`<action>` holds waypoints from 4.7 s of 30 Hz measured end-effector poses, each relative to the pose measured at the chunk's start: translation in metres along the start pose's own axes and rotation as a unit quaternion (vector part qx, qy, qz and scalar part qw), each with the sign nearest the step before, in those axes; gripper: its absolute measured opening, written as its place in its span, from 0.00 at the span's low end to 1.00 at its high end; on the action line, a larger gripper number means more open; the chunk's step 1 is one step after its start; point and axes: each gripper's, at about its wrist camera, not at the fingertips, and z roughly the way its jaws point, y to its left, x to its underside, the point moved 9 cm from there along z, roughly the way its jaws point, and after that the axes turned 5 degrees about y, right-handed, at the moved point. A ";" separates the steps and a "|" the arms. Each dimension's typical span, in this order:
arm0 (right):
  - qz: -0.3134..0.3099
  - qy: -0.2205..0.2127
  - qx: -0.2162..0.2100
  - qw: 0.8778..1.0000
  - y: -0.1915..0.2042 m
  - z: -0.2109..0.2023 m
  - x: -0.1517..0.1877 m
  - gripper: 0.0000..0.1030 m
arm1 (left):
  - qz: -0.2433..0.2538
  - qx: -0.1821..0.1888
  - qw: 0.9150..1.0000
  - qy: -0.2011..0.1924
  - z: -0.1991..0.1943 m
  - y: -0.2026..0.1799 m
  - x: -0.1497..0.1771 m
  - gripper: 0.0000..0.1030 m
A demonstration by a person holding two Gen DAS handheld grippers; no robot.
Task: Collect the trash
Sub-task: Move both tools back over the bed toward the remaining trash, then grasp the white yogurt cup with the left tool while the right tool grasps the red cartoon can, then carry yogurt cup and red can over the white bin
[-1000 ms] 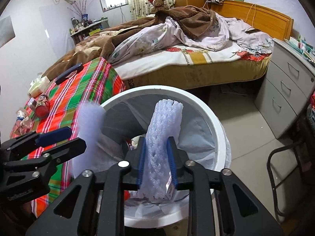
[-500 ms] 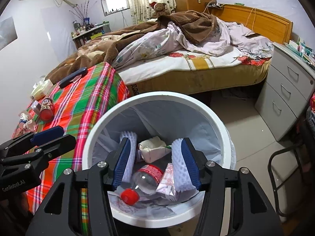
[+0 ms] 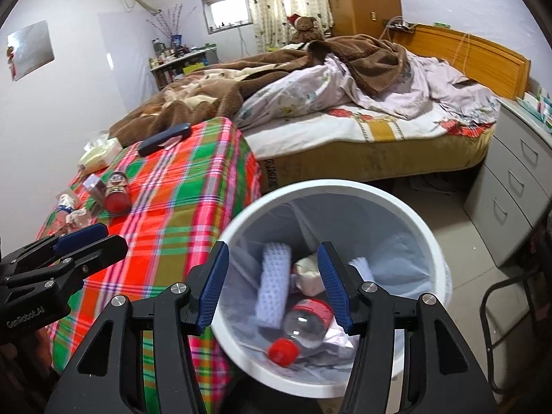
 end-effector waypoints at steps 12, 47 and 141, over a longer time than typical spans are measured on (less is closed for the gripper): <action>-0.040 -0.011 -0.035 0.999 0.059 0.009 -0.012 0.54 | -0.049 -0.056 0.997 -0.030 -0.041 0.084 0.003 0.51; -0.206 0.098 -0.095 0.969 0.232 0.126 -0.059 0.66 | -0.202 -0.187 0.961 0.000 -0.058 0.367 0.007 0.61; -0.027 0.058 0.008 0.998 -0.021 0.005 -0.007 0.53 | 0.033 0.021 0.999 0.024 0.005 -0.032 -0.013 0.54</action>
